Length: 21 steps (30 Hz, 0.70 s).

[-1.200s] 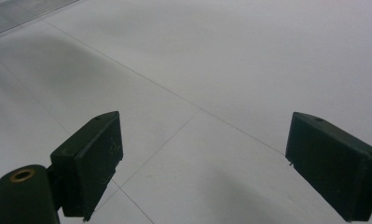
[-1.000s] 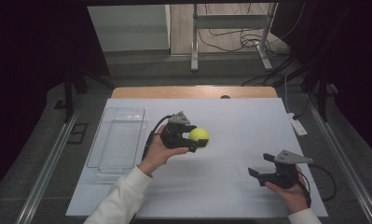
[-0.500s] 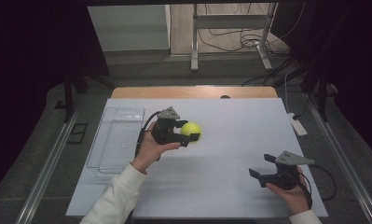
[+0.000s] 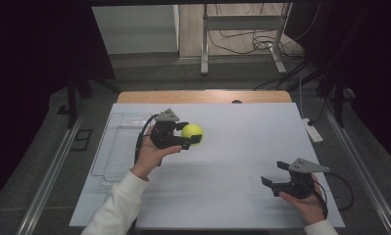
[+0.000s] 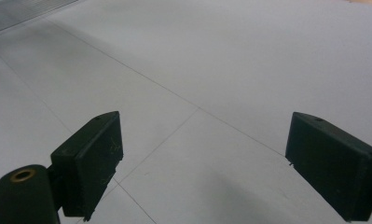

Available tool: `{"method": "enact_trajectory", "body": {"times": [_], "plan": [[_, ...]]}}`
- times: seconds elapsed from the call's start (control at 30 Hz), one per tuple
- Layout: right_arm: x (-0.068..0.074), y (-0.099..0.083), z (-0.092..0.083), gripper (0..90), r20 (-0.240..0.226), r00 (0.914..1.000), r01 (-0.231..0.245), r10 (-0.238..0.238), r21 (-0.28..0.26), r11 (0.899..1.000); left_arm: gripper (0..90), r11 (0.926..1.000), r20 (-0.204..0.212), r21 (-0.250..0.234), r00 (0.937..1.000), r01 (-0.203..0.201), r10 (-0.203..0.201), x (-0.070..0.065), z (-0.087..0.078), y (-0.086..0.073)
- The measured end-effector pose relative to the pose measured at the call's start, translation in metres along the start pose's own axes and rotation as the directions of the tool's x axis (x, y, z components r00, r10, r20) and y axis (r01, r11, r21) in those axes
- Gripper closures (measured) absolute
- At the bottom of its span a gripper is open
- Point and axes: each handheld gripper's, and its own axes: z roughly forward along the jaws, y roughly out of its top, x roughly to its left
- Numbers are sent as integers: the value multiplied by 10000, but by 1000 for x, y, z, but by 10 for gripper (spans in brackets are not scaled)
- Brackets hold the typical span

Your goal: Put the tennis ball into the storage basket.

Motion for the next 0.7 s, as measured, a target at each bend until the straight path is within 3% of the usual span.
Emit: {"method": "enact_trajectory", "body": {"times": [0.7], "plan": [[0, 2, 2, 112, 2, 9999, 135, -135, 35, 9999, 274, 9974, -468, -514, 9975, 506, -530, 20, -21, -2]]}}
